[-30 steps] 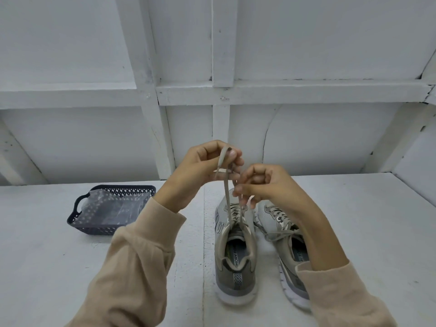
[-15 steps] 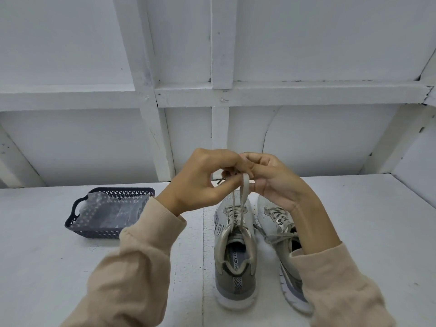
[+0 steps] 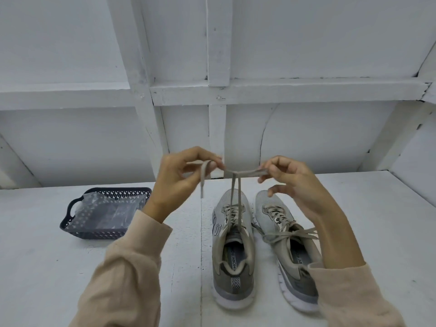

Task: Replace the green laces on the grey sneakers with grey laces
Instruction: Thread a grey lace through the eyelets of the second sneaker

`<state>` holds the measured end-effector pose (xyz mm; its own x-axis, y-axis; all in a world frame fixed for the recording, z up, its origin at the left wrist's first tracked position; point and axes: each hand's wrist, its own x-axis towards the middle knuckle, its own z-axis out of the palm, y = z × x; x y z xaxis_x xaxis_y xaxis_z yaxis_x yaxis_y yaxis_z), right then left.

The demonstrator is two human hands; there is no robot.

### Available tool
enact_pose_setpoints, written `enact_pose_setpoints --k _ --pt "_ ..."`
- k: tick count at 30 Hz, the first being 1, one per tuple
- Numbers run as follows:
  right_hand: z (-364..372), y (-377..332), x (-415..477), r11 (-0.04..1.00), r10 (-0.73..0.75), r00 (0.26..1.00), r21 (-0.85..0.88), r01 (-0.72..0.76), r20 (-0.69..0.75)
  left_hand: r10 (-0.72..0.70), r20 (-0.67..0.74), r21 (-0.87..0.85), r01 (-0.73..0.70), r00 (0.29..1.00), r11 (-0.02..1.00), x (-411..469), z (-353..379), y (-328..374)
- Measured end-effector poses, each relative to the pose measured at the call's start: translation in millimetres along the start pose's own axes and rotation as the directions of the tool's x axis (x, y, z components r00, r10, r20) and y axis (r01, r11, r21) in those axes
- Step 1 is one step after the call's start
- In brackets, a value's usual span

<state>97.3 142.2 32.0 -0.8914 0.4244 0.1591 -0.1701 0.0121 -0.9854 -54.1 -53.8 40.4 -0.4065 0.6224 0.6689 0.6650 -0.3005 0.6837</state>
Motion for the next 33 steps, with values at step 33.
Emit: enact_pose_setpoints --k 33 --pt "12.8 66.8 -9.5 0.629 0.205 0.969 -0.777 -0.022 0.139 -0.453 0.206 0.360 0.363 0.867 0.859 -82.3 46.6 -79.2"
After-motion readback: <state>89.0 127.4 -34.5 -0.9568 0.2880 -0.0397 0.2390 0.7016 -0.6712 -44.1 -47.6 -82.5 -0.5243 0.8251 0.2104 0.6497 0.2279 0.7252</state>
